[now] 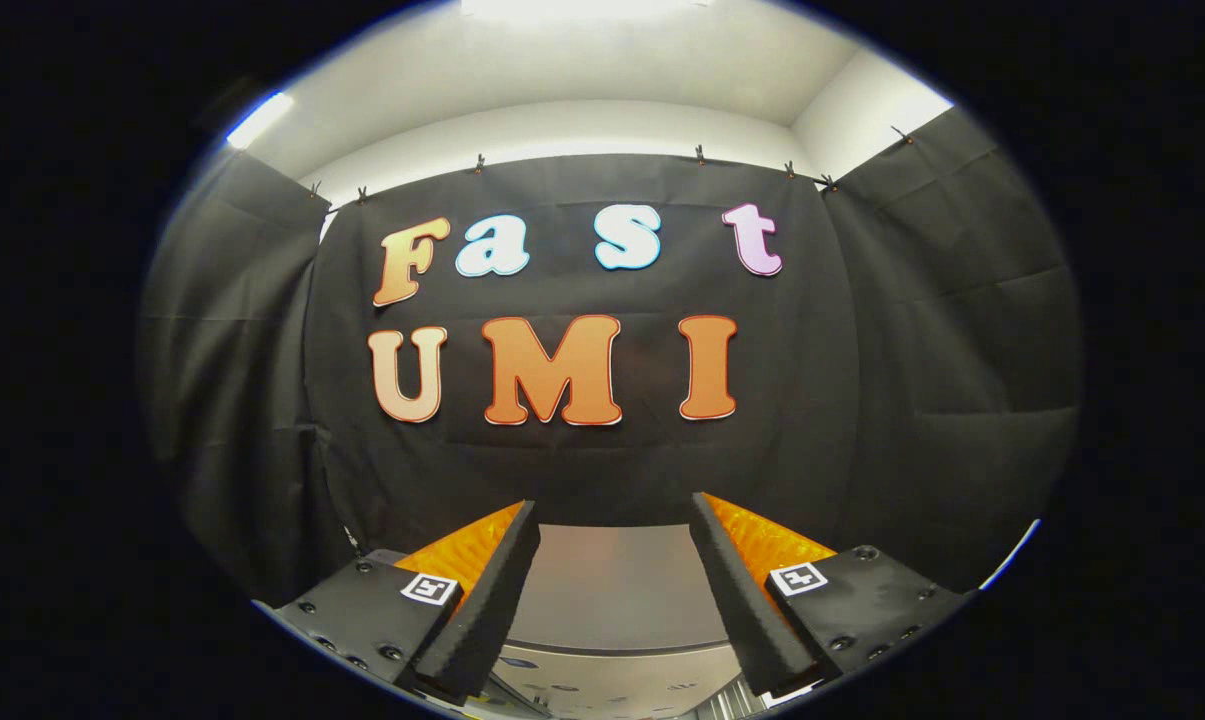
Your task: Put the clothes into the washing machine and then close the washing machine lid.
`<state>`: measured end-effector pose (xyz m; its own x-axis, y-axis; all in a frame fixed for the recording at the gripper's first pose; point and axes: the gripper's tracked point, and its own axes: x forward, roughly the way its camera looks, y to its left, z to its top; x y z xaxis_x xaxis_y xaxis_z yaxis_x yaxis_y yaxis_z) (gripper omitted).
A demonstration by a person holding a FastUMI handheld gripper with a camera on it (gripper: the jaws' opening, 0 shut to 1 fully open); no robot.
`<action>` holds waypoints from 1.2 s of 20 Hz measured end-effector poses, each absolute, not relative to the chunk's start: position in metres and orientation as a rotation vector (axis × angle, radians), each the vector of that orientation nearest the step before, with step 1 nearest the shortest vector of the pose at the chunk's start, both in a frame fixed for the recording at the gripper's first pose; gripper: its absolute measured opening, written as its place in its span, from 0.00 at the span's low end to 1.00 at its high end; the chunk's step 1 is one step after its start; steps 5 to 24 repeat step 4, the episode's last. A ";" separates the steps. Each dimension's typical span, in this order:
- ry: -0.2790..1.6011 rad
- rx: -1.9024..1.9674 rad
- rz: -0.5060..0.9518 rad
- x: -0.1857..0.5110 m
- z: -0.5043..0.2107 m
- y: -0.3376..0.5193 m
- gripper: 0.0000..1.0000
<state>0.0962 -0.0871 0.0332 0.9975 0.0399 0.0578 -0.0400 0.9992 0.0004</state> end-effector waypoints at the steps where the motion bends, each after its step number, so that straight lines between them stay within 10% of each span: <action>1: -0.059 0.002 0.042 0.097 0.033 -0.087 0.98; 24: -0.061 -0.003 0.045 0.098 0.034 -0.082 0.98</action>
